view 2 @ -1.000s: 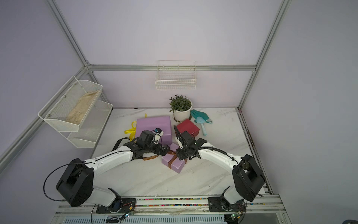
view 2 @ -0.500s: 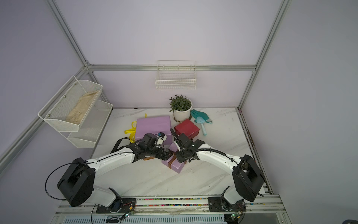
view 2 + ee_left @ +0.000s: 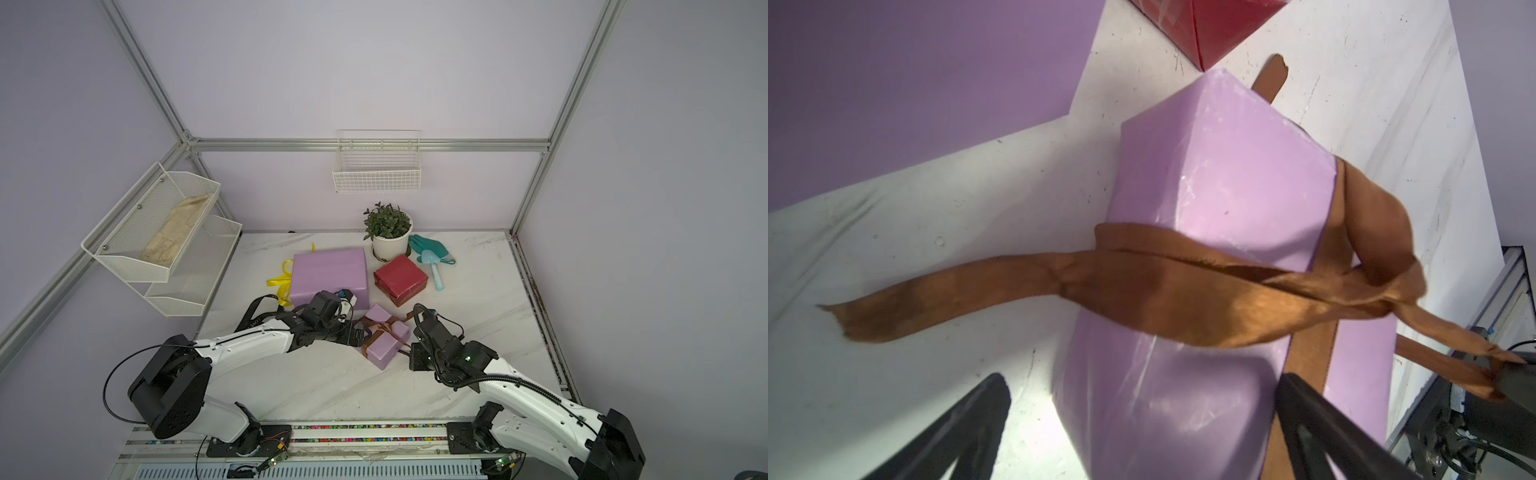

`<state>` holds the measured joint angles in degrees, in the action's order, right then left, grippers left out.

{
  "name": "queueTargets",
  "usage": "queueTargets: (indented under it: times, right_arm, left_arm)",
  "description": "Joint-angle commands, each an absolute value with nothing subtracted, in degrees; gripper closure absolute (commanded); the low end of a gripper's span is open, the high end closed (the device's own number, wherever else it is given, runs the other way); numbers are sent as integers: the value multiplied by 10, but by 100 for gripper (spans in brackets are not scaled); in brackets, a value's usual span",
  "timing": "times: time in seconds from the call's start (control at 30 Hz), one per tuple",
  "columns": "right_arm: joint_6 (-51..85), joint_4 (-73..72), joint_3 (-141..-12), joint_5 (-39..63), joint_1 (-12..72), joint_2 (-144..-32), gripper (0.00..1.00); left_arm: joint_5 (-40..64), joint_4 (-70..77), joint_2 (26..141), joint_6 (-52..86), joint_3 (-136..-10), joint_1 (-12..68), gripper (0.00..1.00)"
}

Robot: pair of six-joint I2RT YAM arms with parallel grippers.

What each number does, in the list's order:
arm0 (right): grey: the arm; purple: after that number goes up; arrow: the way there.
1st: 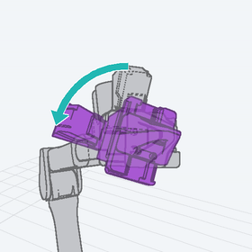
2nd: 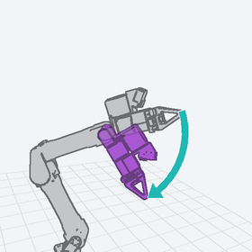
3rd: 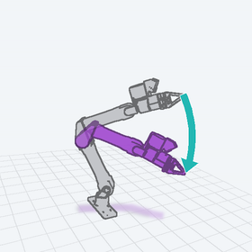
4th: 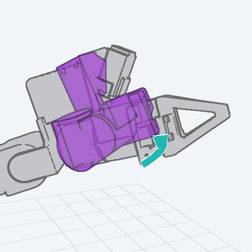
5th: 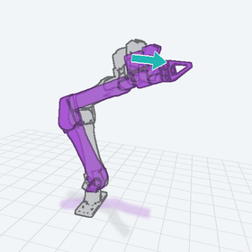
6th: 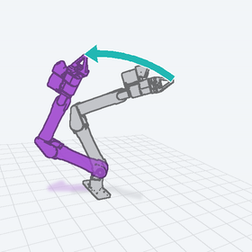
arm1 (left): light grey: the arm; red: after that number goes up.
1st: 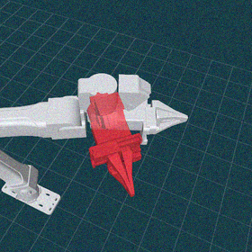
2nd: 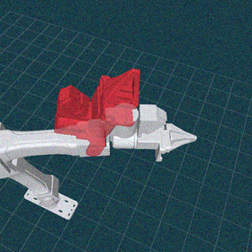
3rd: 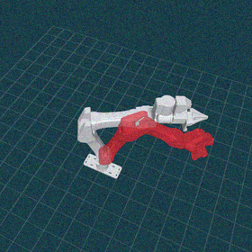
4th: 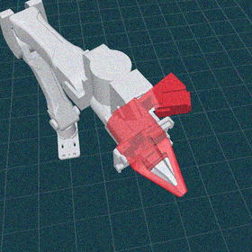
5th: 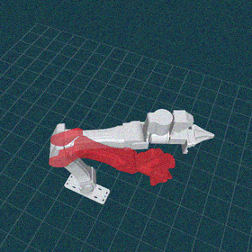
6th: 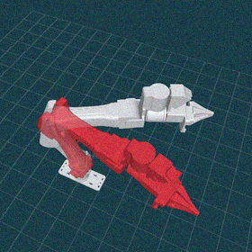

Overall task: Untie the ribbon bows on the gift boxes
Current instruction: Untie the ribbon from the gift box.

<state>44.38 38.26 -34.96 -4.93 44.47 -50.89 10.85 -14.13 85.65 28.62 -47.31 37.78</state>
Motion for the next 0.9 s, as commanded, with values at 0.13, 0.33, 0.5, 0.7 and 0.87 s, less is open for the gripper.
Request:
queueTargets:
  times: [0.13, 0.33, 0.5, 0.7, 0.87]
  right_arm:
    - [565, 408, -306, -109, 448, -440, 52]
    - [437, 395, -412, -112, 448, -537, 3]
    - [332, 358, -480, -100, 448, -642, 3]
    - [271, 291, -511, -69, 447, -695, 3]
    - [241, 292, -516, -68, 447, -718, 57]
  left_arm:
    - [82, -154, 872, 299, -469, 381, 0]
    - [91, -172, 846, 286, -491, 381, 0]
    - [64, -196, 789, 216, -515, 402, 0]
    - [10, -217, 763, 131, -543, 438, 0]
    - [18, -216, 793, 72, -573, 455, 14]
